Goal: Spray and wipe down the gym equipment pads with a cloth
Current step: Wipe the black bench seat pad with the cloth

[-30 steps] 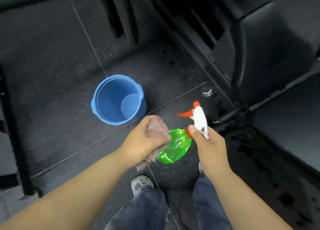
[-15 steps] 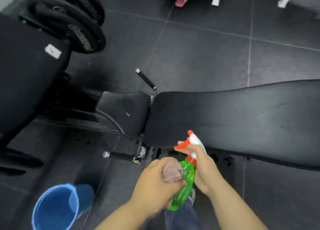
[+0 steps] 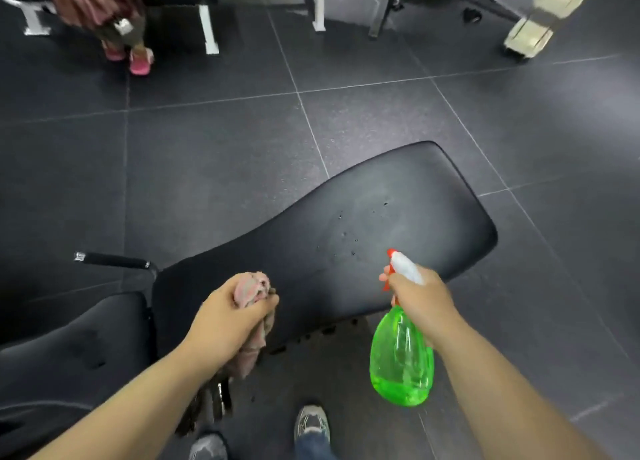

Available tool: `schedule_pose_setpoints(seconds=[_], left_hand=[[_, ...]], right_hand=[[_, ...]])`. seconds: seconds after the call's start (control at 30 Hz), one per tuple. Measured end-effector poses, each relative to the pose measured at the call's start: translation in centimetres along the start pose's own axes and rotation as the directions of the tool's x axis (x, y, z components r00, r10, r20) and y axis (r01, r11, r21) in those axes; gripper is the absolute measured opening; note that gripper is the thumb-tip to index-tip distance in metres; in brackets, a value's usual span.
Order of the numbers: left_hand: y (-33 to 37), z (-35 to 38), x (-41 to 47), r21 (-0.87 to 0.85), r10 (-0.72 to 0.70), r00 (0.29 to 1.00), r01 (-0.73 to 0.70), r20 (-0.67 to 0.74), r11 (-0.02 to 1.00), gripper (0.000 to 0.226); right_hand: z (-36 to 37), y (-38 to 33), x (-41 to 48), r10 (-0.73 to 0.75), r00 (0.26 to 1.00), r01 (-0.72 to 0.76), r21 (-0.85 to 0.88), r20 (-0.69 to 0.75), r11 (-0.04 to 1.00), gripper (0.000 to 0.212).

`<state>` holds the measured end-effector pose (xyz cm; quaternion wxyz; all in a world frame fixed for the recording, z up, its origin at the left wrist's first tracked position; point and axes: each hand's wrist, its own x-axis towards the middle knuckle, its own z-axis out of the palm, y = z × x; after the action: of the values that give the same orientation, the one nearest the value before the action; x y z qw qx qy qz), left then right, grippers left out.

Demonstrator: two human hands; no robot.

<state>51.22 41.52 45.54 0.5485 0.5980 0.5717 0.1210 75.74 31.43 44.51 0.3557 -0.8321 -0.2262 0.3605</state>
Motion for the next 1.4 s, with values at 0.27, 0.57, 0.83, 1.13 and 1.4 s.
schedule_pose_setpoints(seconds=[0.27, 0.57, 0.83, 1.13, 1.4], left_hand=[[2.0, -0.4, 1.8, 0.110, 0.041, 0.988, -0.058, 0.151, 0.992, 0.010], [1.5, -2.7, 2.7, 0.128, 0.000, 0.990, -0.017, 0.139, 0.992, 0.009], [-2.9, -6.1, 2.2, 0.090, -0.118, 0.990, 0.111, 0.072, 0.990, 0.010], [-6.9, -10.2, 0.3, -0.049, -0.167, 0.986, 0.166, 0.001, 0.985, 0.008], [-10.1, -12.1, -1.3, -0.020, -0.193, 0.981, 0.192, -0.023, 0.981, 0.009]], right_hand=[[-3.4, -4.0, 1.9, -0.082, 0.956, -0.050, -0.431, -0.283, 0.901, 0.020], [-1.0, -2.0, 0.2, 0.082, 0.979, -0.172, -0.548, -0.185, 0.819, 0.027], [7.1, -1.3, -1.9, 0.077, 0.996, -0.091, -0.510, -0.048, 0.855, 0.010], [10.2, -5.5, 1.4, -0.019, 0.988, -0.055, -0.476, -0.151, 0.878, 0.014], [14.3, -0.8, -3.0, 0.223, 0.972, -0.124, -0.656, 0.070, 0.745, 0.019]])
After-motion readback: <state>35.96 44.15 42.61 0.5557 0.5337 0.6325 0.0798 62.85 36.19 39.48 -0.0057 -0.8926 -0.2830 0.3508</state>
